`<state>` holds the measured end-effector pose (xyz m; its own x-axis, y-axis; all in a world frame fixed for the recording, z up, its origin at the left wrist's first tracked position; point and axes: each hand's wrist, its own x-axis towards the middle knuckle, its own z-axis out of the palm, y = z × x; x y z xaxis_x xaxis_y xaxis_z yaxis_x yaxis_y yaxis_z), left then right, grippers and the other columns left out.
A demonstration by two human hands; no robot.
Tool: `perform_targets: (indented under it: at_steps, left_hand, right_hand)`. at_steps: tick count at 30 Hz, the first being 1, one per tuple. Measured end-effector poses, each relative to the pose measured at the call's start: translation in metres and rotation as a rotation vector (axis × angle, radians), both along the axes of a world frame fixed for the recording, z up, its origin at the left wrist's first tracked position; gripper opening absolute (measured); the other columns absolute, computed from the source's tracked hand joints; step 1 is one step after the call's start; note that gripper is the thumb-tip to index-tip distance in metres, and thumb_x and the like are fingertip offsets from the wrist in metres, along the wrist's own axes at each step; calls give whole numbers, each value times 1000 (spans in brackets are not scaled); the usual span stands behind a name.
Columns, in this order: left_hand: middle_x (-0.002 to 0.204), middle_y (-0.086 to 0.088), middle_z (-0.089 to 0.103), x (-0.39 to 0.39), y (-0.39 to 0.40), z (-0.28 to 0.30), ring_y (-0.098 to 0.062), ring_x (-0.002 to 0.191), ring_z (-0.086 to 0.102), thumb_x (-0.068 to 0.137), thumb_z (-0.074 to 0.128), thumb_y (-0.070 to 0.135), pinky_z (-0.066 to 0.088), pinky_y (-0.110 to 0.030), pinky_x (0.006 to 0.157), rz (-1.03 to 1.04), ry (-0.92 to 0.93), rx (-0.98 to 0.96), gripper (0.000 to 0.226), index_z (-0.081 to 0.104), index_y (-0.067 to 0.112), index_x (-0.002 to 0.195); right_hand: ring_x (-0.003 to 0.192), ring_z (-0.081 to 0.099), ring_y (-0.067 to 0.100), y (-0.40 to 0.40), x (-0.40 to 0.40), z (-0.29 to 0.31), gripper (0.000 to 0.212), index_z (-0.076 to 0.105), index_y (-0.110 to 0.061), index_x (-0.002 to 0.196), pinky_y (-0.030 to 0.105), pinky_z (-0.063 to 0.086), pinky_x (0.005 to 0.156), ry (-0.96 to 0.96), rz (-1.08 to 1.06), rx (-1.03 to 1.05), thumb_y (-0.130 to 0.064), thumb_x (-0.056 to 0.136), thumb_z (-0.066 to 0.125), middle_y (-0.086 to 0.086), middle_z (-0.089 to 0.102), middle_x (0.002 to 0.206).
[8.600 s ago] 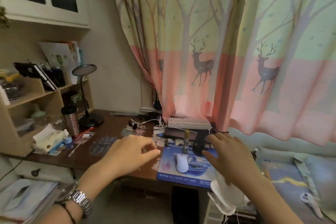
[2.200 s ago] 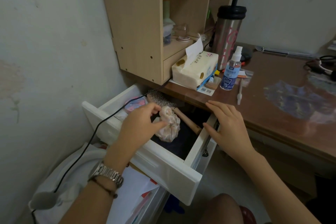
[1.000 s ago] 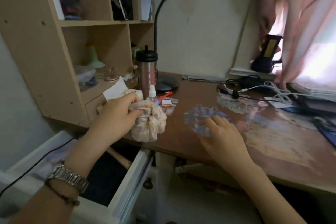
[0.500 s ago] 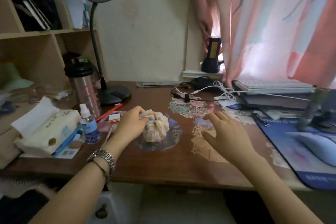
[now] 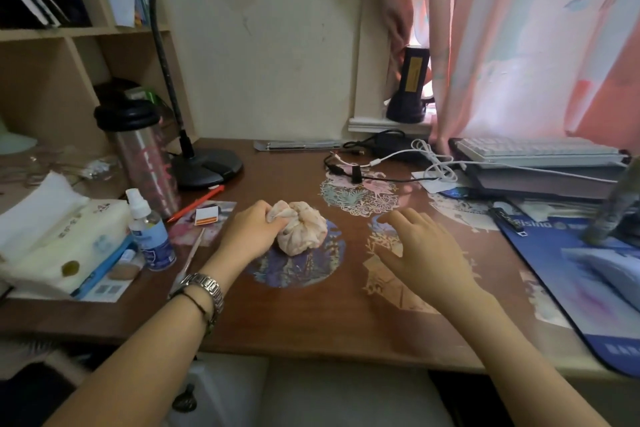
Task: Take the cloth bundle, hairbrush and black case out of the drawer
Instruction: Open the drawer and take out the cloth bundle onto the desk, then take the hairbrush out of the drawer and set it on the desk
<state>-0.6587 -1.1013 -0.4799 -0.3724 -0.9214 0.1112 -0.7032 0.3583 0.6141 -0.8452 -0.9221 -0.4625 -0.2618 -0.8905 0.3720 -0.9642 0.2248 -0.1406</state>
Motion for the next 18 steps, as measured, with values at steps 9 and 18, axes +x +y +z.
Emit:
perform_targets:
  at_steps: [9, 18]
  left_hand:
    - [98, 0, 64, 23, 12, 16, -17, 88, 59, 85, 49, 55, 50, -38, 77, -11, 1, 40, 42, 56, 20, 107]
    - [86, 10, 66, 114, 72, 73, -10, 78, 60, 83, 52, 53, 53, -36, 70, -32, -193, -285, 24, 62, 32, 88]
  right_hand:
    - [103, 52, 24, 9, 12, 11, 37, 51, -21, 118, 37, 45, 82, 3, 6, -16, -36, 85, 59, 1, 58, 112]
    - [95, 58, 28, 11, 77, 37, 31, 57, -17, 110, 36, 43, 71, 57, 159, -146, -28, 81, 63, 4, 65, 102]
